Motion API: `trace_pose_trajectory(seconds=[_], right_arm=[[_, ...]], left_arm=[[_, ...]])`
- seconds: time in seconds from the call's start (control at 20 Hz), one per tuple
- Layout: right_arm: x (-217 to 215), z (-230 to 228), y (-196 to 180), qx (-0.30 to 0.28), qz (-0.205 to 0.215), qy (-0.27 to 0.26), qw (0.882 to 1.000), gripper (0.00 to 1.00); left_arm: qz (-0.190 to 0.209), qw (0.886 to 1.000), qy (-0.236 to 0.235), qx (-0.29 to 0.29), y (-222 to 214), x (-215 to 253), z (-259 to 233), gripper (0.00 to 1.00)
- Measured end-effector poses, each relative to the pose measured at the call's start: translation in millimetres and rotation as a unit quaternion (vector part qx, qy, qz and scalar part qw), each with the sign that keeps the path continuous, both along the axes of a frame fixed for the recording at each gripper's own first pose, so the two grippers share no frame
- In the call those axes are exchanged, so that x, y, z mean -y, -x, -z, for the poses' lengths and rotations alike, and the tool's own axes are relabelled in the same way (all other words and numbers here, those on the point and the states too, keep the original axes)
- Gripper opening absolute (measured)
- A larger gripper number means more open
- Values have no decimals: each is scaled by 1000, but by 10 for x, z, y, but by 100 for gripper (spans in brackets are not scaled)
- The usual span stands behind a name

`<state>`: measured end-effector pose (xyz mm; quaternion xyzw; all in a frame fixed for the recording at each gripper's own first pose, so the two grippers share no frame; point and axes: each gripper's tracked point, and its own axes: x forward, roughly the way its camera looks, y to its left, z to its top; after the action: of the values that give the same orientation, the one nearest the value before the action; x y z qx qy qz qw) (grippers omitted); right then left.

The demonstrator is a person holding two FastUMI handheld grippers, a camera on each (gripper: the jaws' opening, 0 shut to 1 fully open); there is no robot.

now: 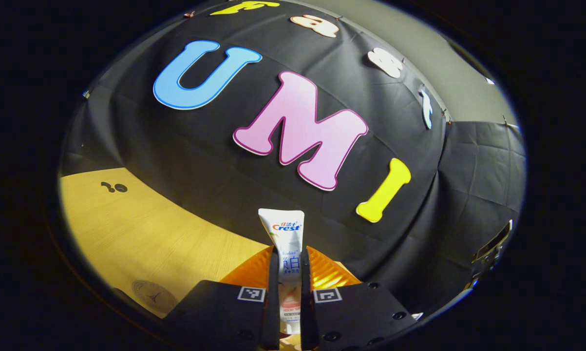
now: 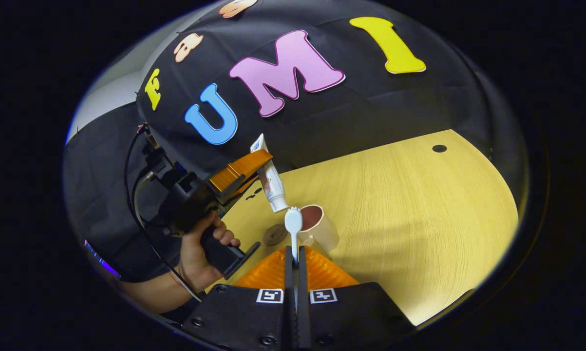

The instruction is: Put the toothbrush and toothpaste on the desktop into the cup, then pick up the cup and place it on the coaster on the desktop.

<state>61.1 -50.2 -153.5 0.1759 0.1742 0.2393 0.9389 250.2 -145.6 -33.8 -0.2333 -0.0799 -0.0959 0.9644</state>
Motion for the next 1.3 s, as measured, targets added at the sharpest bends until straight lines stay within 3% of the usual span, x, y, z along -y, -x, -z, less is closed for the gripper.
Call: trace_pose_trajectory(seconds=[0.55,0.6,0.65,1.0,1.05,1.1,1.25,1.3], right_arm=[[146,259,-39,-18,12,-13,1000,5],[158,267,-41,-19,13,-15,1000,5],[165,274,-46,-20,15,-16,1000,5],[184,195,-75,-19,23,-38,999,5],[184,168,-80,-18,24,-42,999,5],[184,139,-92,-17,25,-46,998,5],[185,17,-141,-11,31,-60,998,5],[203,-22,-153,-7,35,-64,997,5]], left_arm=[[-29,999,-30,-32,-147,133,666,23],[-29,998,-37,-35,-187,139,682,19],[-29,998,-43,-41,-206,148,705,25],[-1,995,-54,-86,-103,312,1020,37],[2,995,-53,-84,-56,318,999,29],[4,995,-55,-83,-50,330,975,41],[4,994,-70,-82,30,335,913,51],[4,994,-75,-82,63,328,894,63]])
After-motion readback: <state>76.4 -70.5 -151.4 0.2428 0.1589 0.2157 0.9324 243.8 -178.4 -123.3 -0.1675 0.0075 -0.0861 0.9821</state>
